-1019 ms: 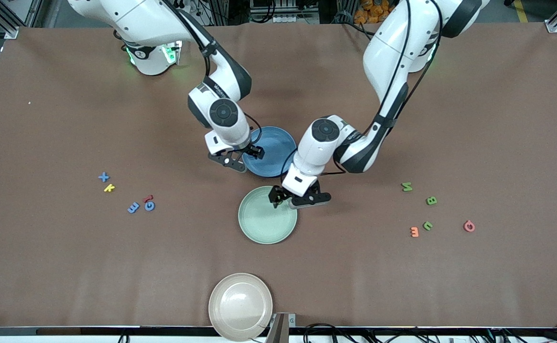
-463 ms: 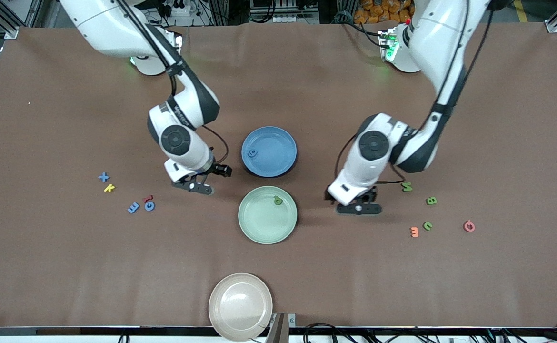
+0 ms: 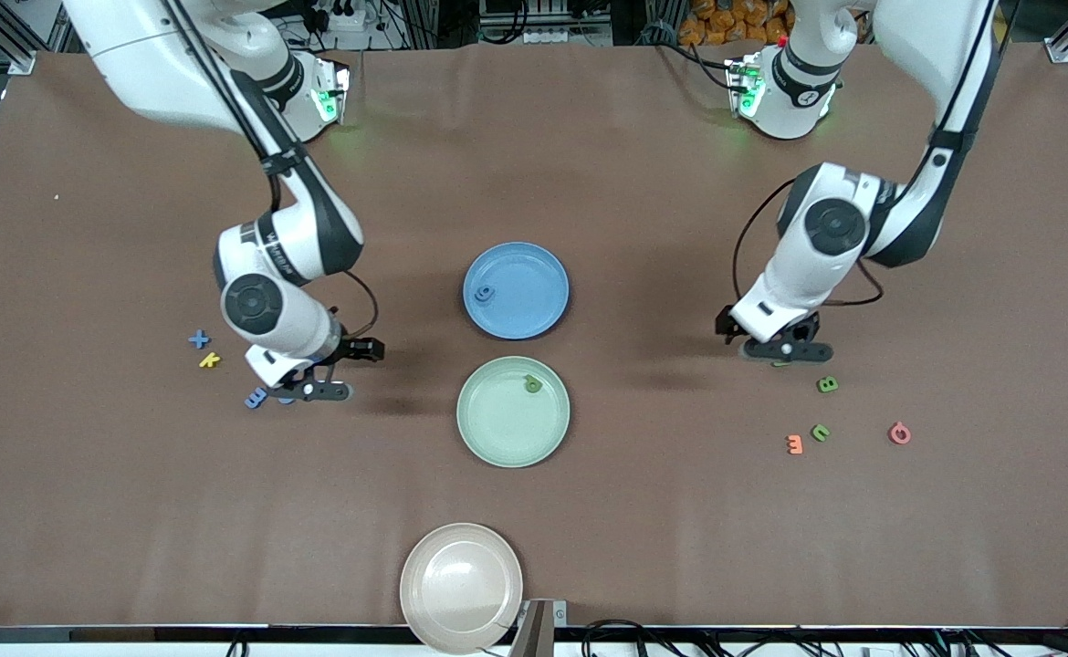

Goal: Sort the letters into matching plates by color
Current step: 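Return both grippers to the letter piles beside the plates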

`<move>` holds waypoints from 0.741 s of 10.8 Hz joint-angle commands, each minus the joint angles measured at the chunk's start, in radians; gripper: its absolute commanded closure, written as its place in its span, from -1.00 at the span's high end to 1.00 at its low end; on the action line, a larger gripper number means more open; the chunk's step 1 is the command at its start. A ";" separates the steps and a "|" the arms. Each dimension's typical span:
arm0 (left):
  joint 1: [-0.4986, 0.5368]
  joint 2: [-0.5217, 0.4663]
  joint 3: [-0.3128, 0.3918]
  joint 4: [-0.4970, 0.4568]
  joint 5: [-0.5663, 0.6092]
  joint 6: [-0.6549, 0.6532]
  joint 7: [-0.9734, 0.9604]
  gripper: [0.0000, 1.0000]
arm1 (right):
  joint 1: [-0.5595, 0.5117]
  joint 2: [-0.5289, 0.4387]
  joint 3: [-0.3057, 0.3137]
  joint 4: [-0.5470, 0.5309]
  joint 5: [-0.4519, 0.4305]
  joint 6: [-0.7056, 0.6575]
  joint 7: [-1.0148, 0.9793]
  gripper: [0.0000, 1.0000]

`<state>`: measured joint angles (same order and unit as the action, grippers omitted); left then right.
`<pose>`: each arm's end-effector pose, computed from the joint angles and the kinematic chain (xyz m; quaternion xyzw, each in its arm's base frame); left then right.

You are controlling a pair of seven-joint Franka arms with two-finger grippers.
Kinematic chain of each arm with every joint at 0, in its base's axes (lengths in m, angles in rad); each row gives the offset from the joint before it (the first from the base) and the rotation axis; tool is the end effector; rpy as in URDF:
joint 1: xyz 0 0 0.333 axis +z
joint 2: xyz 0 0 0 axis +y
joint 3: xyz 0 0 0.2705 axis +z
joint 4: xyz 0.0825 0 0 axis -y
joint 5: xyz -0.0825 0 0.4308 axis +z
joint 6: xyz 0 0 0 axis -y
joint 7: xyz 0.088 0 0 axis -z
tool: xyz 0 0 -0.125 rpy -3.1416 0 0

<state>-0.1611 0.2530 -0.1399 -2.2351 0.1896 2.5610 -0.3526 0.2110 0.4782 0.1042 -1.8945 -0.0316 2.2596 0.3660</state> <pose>0.5452 -0.1737 0.1655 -0.9974 0.0486 -0.0487 0.0232 0.5993 0.1956 0.1504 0.9982 -0.0191 -0.0561 0.0065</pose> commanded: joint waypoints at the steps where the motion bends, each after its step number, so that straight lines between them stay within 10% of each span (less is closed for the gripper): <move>1: 0.098 -0.095 -0.017 -0.149 0.025 0.074 0.007 1.00 | -0.094 0.016 0.000 0.008 -0.013 0.003 -0.209 0.83; 8: 0.181 0.112 -0.013 -0.046 0.024 0.079 0.014 1.00 | -0.179 0.117 -0.006 0.072 -0.031 0.096 -0.568 0.71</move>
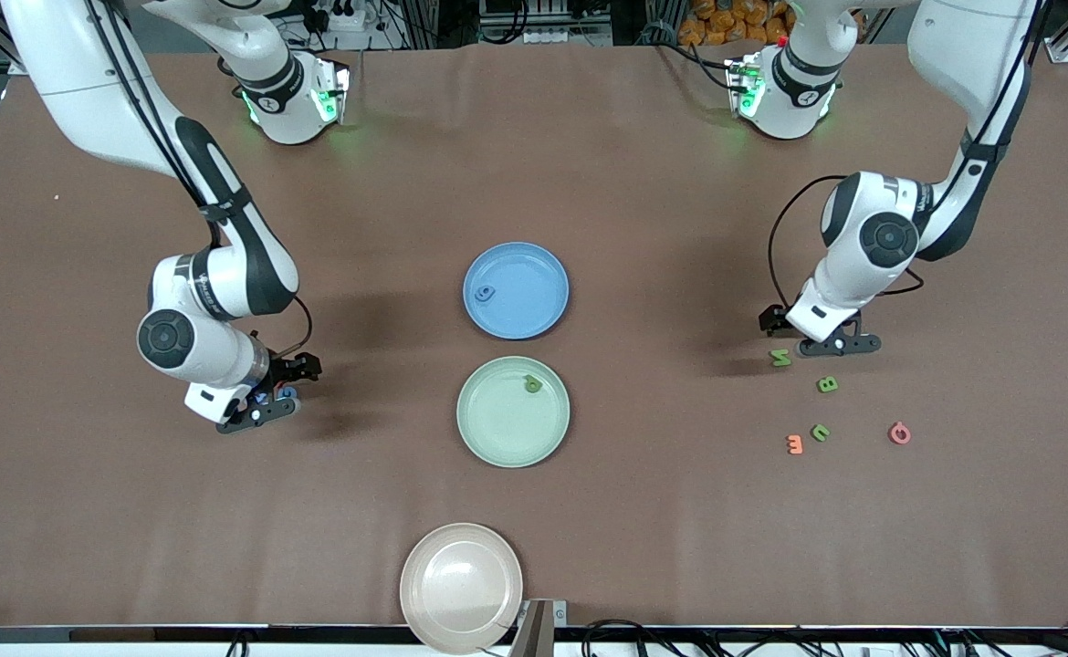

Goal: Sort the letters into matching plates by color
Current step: 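Return both grippers to the letter piles beside the plates, then grasp the green N with the left gripper while the right gripper grasps the blue G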

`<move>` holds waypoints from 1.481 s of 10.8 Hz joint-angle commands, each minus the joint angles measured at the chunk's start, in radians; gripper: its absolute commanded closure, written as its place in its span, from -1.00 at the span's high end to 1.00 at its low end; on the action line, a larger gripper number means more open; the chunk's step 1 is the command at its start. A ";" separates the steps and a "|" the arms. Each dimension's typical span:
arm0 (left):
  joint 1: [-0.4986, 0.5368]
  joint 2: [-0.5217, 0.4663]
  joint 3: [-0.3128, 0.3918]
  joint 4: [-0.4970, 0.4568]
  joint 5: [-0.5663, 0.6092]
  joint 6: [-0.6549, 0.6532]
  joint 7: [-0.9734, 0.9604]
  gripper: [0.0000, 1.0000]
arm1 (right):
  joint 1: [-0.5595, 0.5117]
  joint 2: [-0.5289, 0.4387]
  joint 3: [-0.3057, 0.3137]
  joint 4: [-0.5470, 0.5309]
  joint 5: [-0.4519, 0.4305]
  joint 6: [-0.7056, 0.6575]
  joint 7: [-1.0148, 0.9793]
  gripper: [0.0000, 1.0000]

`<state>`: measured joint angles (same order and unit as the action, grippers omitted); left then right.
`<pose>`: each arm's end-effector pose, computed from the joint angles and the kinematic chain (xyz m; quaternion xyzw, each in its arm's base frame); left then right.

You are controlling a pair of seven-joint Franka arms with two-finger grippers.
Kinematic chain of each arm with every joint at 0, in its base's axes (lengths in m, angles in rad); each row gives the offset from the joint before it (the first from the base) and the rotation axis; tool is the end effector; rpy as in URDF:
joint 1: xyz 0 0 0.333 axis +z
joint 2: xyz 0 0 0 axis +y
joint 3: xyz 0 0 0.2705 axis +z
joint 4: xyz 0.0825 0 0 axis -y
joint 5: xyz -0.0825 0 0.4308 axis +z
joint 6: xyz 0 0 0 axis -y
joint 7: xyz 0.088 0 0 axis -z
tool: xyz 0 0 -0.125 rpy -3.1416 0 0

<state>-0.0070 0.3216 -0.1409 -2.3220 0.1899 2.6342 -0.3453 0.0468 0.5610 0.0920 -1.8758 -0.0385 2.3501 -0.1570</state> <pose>0.5222 -0.0875 0.1005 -0.9995 -0.0191 -0.0044 0.0233 0.6269 0.0884 0.1127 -0.9869 -0.1552 0.0418 0.0120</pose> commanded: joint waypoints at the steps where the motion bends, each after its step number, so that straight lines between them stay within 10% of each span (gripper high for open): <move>1: 0.025 0.059 -0.012 0.041 0.023 0.009 0.005 1.00 | -0.015 0.043 0.006 0.055 -0.044 0.024 -0.047 0.70; 10: 0.027 0.140 -0.009 0.090 0.092 0.090 0.006 1.00 | -0.041 0.085 0.005 0.050 -0.130 0.097 -0.047 0.29; 11: 0.027 0.142 -0.009 0.092 0.092 0.092 0.006 0.79 | -0.041 0.085 0.005 0.047 -0.130 0.097 -0.046 0.24; 12: 0.030 0.140 -0.008 0.090 0.092 0.090 0.006 -0.98 | -0.041 0.085 0.006 0.043 -0.129 0.095 -0.041 0.23; 16: 0.045 0.140 -0.011 0.092 0.092 0.093 0.003 -1.00 | -0.042 0.085 0.006 0.026 -0.124 0.084 -0.035 0.08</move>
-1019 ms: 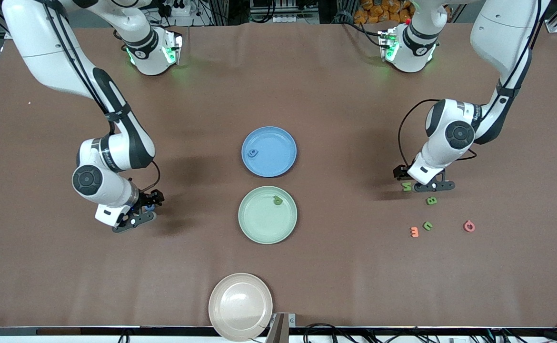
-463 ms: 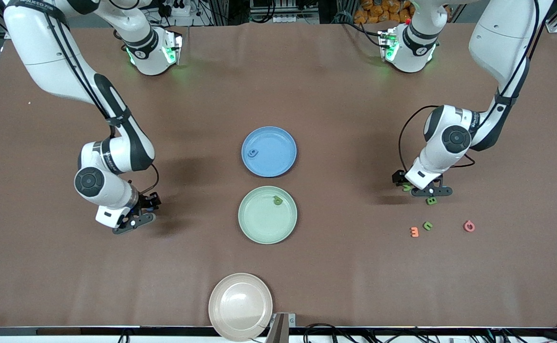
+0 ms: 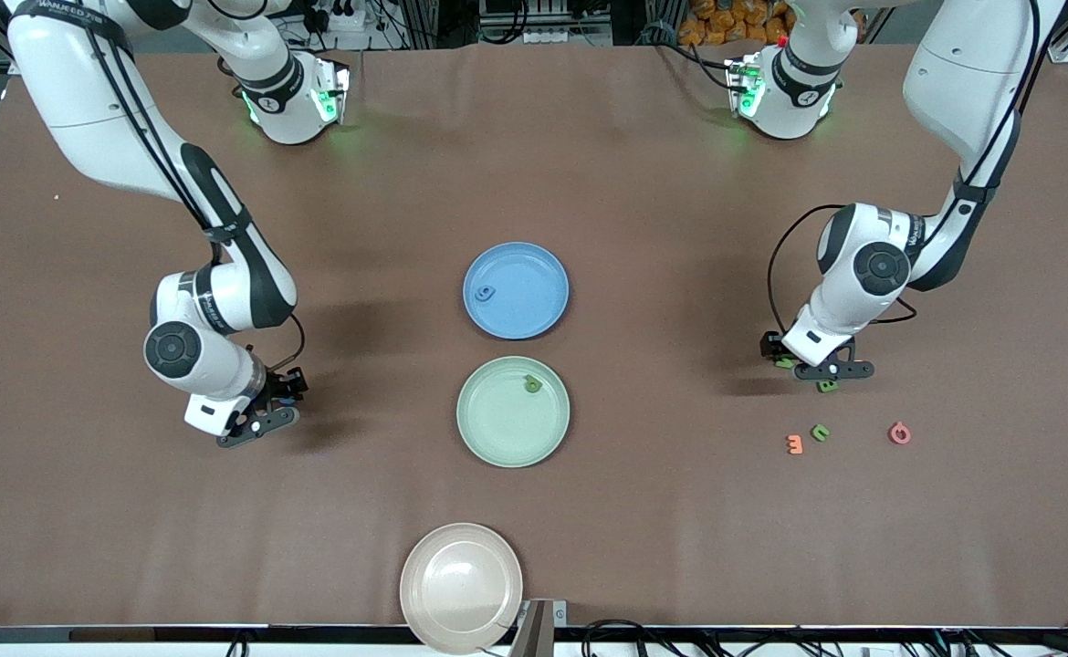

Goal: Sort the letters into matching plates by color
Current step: 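Grasp the green N with the left gripper while the right gripper grasps the blue G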

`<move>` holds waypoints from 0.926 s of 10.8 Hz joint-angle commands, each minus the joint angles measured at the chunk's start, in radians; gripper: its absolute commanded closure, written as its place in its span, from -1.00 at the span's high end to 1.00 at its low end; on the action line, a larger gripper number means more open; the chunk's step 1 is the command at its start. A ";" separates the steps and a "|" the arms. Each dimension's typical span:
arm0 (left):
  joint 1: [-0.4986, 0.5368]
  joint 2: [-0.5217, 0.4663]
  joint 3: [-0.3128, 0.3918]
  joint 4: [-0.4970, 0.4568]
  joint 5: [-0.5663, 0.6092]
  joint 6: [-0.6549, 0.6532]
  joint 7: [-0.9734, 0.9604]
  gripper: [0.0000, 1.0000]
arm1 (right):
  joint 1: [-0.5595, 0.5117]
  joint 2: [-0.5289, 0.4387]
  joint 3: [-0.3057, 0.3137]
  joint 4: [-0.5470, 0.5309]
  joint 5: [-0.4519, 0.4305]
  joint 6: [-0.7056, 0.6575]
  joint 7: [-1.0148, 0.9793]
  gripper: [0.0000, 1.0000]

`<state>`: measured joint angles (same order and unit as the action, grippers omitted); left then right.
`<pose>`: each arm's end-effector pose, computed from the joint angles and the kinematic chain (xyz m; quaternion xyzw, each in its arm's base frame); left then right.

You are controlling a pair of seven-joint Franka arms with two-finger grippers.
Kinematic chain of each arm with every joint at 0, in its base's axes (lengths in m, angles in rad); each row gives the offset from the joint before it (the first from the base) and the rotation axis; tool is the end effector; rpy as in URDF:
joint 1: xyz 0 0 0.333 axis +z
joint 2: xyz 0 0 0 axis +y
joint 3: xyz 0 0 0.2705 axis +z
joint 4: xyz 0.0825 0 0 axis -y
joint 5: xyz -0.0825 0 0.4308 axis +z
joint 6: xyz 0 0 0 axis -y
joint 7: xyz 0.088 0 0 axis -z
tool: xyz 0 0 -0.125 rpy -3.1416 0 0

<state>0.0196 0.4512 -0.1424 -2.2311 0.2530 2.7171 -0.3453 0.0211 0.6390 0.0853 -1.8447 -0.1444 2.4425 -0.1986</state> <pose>0.5439 -0.0829 0.0717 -0.9995 -0.0047 -0.0274 0.0177 0.6360 0.0680 0.0834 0.9796 0.1993 -0.0193 0.0189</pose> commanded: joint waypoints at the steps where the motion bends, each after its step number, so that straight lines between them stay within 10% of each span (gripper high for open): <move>1: 0.017 0.011 -0.009 0.001 0.029 0.010 0.002 -1.00 | -0.018 0.005 0.013 -0.017 -0.018 0.001 0.007 -0.16; 4: 0.019 0.001 -0.013 0.010 0.028 0.010 -0.008 -1.00 | -0.017 0.004 0.013 -0.019 -0.012 -0.003 0.013 -1.00; 10: 0.000 -0.006 -0.104 0.102 0.014 0.003 -0.208 -1.00 | -0.001 -0.027 0.016 -0.002 -0.004 -0.014 0.077 -1.00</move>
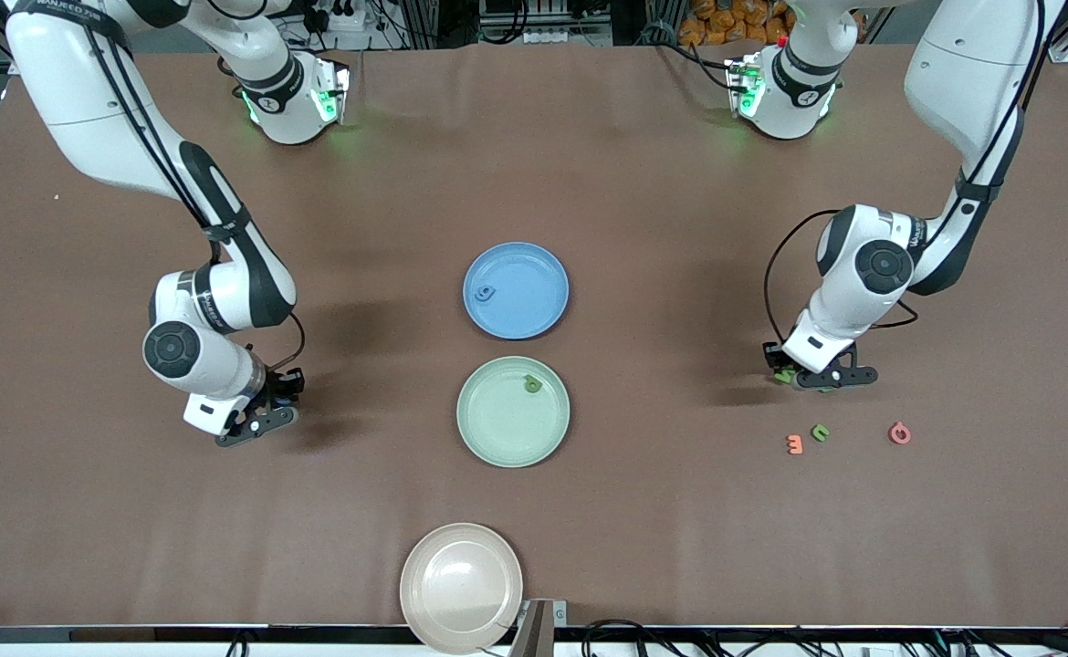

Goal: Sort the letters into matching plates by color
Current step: 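Grasp the green N with the left gripper while the right gripper grasps the blue G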

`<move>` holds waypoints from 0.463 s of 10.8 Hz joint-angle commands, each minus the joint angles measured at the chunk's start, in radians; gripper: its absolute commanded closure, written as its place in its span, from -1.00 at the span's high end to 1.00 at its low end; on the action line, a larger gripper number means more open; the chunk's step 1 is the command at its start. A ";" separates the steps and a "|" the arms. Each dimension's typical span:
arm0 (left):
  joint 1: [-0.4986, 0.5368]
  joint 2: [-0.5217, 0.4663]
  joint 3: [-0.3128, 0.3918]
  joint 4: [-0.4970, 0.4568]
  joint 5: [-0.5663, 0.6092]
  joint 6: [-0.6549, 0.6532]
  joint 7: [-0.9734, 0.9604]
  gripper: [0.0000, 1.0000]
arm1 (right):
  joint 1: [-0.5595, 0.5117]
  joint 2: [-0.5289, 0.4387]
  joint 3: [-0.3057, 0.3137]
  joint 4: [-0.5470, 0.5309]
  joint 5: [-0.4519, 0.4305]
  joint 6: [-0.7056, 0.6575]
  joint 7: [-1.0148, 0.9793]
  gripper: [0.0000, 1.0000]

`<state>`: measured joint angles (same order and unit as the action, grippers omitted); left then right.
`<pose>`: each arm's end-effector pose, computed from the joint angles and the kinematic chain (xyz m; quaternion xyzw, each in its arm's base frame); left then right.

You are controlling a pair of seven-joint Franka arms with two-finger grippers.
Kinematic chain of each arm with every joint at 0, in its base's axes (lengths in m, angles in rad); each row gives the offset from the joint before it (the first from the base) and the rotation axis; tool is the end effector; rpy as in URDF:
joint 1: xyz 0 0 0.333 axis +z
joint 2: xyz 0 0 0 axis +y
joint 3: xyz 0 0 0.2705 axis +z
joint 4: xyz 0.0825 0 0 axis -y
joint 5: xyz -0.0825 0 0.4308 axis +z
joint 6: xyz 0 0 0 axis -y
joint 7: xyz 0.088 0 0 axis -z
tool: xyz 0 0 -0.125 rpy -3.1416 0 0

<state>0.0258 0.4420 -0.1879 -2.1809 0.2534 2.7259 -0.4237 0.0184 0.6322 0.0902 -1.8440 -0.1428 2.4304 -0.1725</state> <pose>0.5669 -0.1091 0.0985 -0.9977 -0.0288 -0.0615 0.0004 0.6364 0.0692 0.0872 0.9821 0.1864 -0.0211 0.0180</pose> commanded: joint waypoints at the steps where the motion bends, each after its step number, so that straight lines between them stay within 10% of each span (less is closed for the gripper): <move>1: -0.010 0.009 -0.088 0.082 0.014 -0.006 -0.197 -1.00 | 0.009 -0.020 0.014 -0.003 -0.004 -0.010 0.073 -1.00; 5: -0.171 0.116 -0.119 0.280 0.012 -0.006 -0.507 -1.00 | 0.023 -0.022 0.074 0.022 -0.004 -0.062 0.241 -1.00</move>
<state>-0.0490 0.4708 -0.3048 -2.0332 0.2533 2.7255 -0.7612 0.0364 0.6298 0.1277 -1.8268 -0.1425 2.3950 -0.0311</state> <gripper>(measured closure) 0.665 0.648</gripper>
